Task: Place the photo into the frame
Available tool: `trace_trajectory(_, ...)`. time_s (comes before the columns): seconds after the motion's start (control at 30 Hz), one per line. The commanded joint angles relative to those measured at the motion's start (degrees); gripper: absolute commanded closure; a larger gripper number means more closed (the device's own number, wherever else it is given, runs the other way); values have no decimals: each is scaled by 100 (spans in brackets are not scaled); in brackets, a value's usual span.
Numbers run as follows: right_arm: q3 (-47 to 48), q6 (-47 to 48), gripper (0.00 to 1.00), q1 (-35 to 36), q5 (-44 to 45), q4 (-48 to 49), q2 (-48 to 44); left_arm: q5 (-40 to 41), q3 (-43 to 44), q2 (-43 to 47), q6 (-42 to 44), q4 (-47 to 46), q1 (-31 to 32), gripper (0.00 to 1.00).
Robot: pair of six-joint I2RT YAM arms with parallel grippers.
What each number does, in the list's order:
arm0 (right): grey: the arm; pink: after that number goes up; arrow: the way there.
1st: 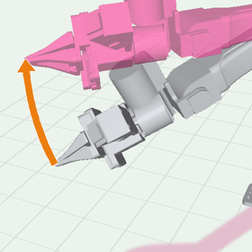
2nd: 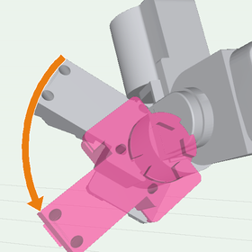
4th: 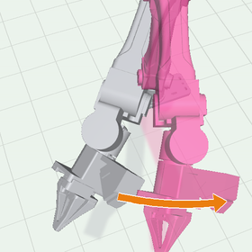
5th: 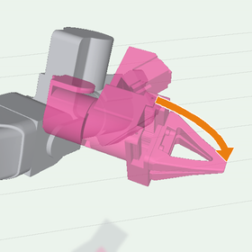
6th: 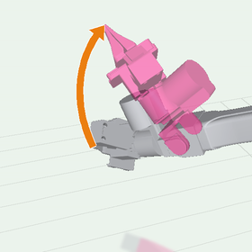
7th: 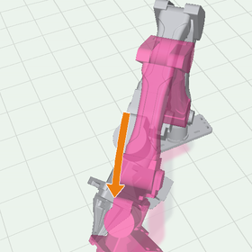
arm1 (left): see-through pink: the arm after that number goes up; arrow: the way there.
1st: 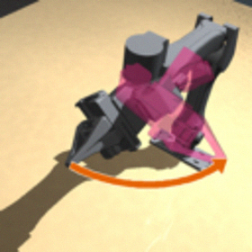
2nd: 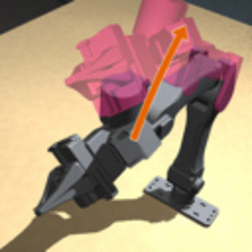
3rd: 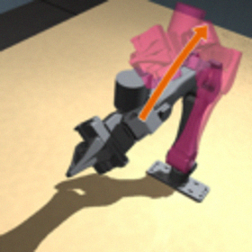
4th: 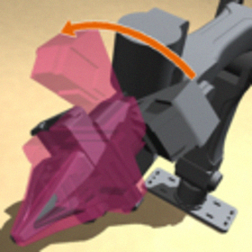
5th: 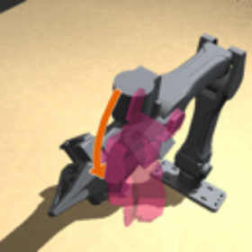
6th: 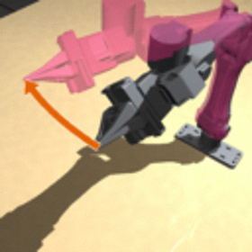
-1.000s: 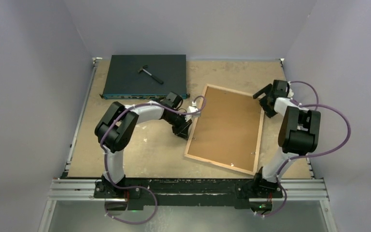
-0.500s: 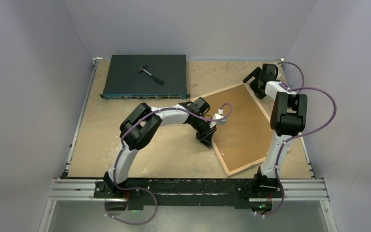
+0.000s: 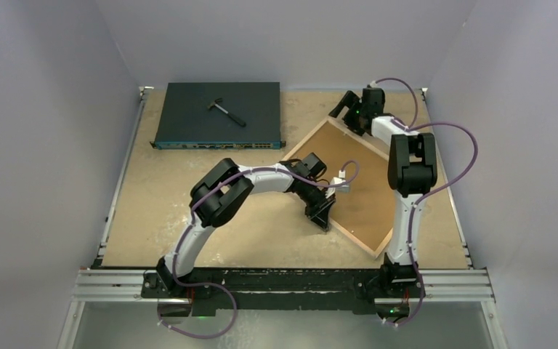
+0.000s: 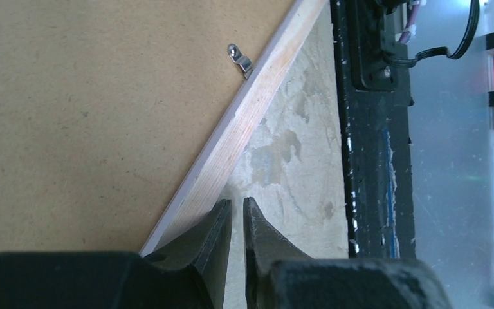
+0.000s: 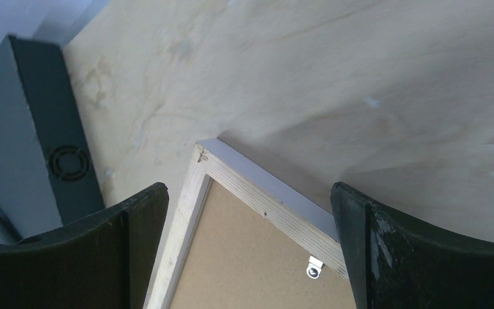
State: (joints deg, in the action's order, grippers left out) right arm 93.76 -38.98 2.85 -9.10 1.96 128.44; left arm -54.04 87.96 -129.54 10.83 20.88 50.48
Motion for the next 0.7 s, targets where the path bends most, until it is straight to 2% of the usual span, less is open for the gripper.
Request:
trace_trajectory(0.0,-164,82,1,285,-847,-777,201,905,-7,-480,-64,-438,37,86)
trace_trajectory(0.2,-497,320,1,339,-1020,-706,53,709,265,-589,-392,-536,185,78)
trace_trajectory(0.3,-660,443,1,339,-1011,-802,-150,512,344,-350,-477,-107,41,70)
trace_trajectory(0.33,-667,461,1,331,-957,-802,-240,330,348,-209,-505,120,-102,67)
trace_trajectory(0.43,-610,525,1,326,-900,-741,-400,-276,121,421,-446,671,-751,47)
trace_trajectory(0.57,-266,557,1,365,-1035,-649,-146,-181,-86,1410,417,1742,-1546,43)
trace_trajectory(0.67,-182,498,1,416,-1163,-563,34,132,-368,2092,605,1808,-2118,42)
